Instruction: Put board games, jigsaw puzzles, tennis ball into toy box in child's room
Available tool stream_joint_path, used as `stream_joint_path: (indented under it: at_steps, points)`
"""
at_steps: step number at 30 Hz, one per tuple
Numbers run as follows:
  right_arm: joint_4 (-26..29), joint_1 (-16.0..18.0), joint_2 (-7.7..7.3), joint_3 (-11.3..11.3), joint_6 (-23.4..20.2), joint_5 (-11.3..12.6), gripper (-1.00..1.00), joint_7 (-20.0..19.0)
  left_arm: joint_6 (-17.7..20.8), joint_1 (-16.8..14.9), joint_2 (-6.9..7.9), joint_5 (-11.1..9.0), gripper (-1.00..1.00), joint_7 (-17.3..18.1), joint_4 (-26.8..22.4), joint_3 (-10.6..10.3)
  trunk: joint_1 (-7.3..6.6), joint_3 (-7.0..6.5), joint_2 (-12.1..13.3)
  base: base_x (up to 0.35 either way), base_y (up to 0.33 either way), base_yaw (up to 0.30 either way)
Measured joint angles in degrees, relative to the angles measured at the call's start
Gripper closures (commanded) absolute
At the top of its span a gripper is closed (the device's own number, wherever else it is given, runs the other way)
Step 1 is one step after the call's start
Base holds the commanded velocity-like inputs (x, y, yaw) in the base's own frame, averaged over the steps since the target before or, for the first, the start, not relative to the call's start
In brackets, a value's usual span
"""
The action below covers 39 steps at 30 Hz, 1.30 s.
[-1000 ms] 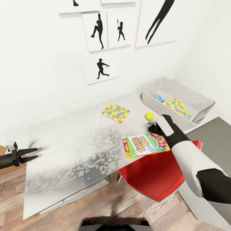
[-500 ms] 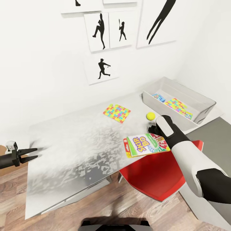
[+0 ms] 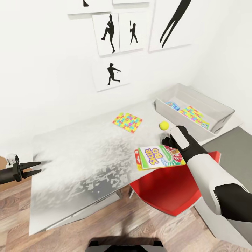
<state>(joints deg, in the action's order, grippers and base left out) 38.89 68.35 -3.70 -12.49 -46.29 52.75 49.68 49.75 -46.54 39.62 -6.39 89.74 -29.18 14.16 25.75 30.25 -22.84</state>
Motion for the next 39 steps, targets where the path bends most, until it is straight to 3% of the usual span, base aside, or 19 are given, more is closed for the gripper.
stream_joint_path:
  at_steps: [14, 20, 39]
  points:
    - [-0.02, 0.01, 0.06, 0.02, -0.16, -0.21, -1.0, 0.02, 0.0, 0.0, 0.0, -0.05, -1.0, 0.0, 0.0, -0.01, -0.01, 0.0, 0.0, -0.012, 0.001, 0.0]
    - [-0.13, 0.09, 0.04, -0.01, -0.85, -1.46, -1.0, 0.14, 0.01, 0.01, 0.01, -0.07, -1.0, 0.01, -0.02, 0.0, -0.02, 0.0, -0.01, 0.0, 0.078, 0.0]
    - [-0.21, 0.16, 0.08, 0.02, -0.45, -0.18, -1.0, 0.03, 0.0, 0.02, 0.05, -0.09, -1.0, 0.0, 0.0, 0.0, 0.0, 0.0, 0.0, -0.055, 0.025, 0.0]
